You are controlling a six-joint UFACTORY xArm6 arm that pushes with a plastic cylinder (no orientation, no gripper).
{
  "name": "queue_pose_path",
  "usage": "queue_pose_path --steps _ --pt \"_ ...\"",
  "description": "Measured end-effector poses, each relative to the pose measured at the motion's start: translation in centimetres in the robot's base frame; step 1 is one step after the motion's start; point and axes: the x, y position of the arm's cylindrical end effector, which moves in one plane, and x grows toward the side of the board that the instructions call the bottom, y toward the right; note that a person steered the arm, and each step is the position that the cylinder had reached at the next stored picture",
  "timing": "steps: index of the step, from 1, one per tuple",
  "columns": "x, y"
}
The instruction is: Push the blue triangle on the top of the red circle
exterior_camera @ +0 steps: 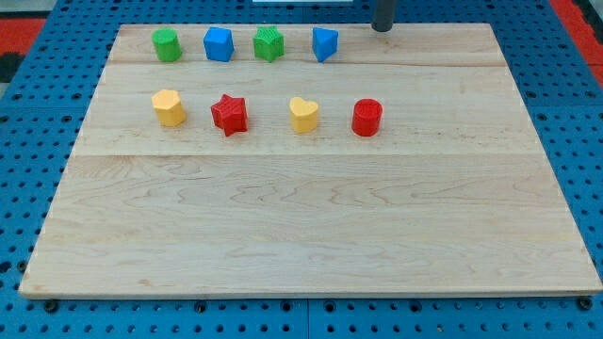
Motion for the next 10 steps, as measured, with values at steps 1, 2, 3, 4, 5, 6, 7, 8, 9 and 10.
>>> queue_pose_path --steps 1,2,3,4,5,6,7,8,9,10 --pt "0.0 0.0" --pt "-0.2 0.0" --pt "-0.2 0.0" --pt "-0.1 -0.1" --pt "-0.2 0.4" --pt "-0.3 0.4" --pt "-0.2 -0.1" --pt "-0.2 -2.1" --pt "-0.3 -2.8" --pt "-0.2 -5.2"
